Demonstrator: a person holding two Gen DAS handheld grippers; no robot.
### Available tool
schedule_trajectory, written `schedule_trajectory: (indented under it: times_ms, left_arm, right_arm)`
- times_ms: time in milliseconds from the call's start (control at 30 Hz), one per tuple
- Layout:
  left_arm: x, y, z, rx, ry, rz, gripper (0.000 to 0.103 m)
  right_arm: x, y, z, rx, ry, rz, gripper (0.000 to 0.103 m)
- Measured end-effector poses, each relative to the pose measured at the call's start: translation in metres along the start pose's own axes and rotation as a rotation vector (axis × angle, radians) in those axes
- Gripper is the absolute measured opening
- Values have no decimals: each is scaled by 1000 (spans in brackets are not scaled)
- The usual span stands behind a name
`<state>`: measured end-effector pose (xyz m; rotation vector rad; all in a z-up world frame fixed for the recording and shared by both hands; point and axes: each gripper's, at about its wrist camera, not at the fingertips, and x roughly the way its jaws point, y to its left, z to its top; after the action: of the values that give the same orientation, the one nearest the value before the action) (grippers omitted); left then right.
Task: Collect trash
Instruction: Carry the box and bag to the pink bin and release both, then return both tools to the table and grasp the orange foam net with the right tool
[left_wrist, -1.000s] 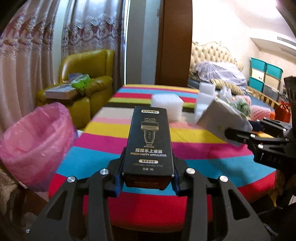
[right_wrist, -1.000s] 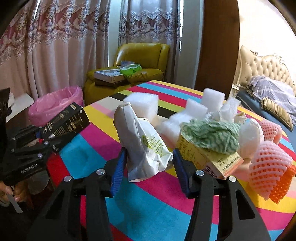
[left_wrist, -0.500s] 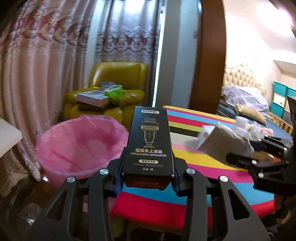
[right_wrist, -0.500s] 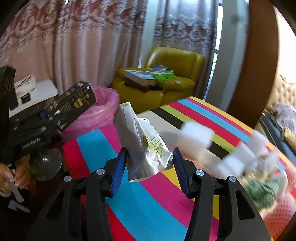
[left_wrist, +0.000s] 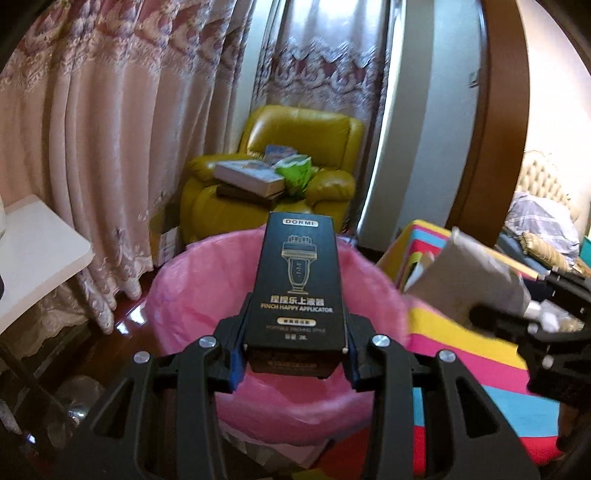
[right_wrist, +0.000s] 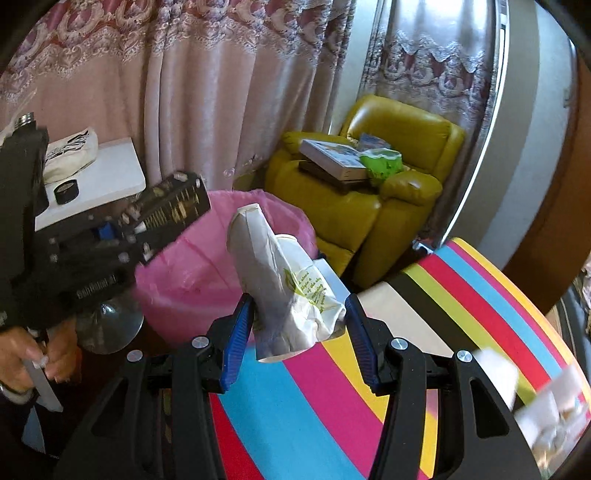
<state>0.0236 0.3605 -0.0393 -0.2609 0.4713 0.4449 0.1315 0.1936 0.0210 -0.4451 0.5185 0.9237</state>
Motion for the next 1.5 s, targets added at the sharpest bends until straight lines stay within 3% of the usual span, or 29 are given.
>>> schedule_trajectory:
  times_ms: [167, 233, 300, 333, 400, 667, 833, 967, 1067, 1233, 1500]
  left_arm:
    - [16, 20, 2, -12, 24, 46, 40]
    - [20, 28, 3, -31, 28, 51, 41]
    - [22, 34, 3, -45, 30, 65, 52]
    - [21, 34, 0, -47, 28, 71, 56]
    - [18, 36, -3, -46, 21, 85, 66]
    - [-10, 19, -25, -73, -23, 110, 98]
    - [-26, -13, -41, -82, -11, 48, 98]
    - [-30, -49, -51, -34, 9, -14, 99]
    - [-32, -88, -60, 42, 25, -67, 99]
    - [-28, -143, -76, 146, 79, -145, 98]
    - [-39, -228, -92, 317, 95, -289, 98]
  right_arm:
    - [35, 7, 28, 50, 22, 51, 53]
    - [48, 5, 36, 96, 35, 126, 55]
    - [56, 3, 43, 144, 40, 184, 64]
    - [55, 1, 44, 163, 27, 187, 75]
    - [48, -3, 43, 177, -6, 179, 79]
    - [-9, -23, 7, 129, -56, 67, 79]
    - [-45, -46, -35, 164, -69, -10, 81]
    - [-69, -64, -73, 221, -76, -61, 81]
    - [-89, -74, -102, 217, -88, -173, 81]
    - [-133, -111, -153, 323, -105, -339, 81]
    - [-215, -175, -224, 484, -101, -525, 81]
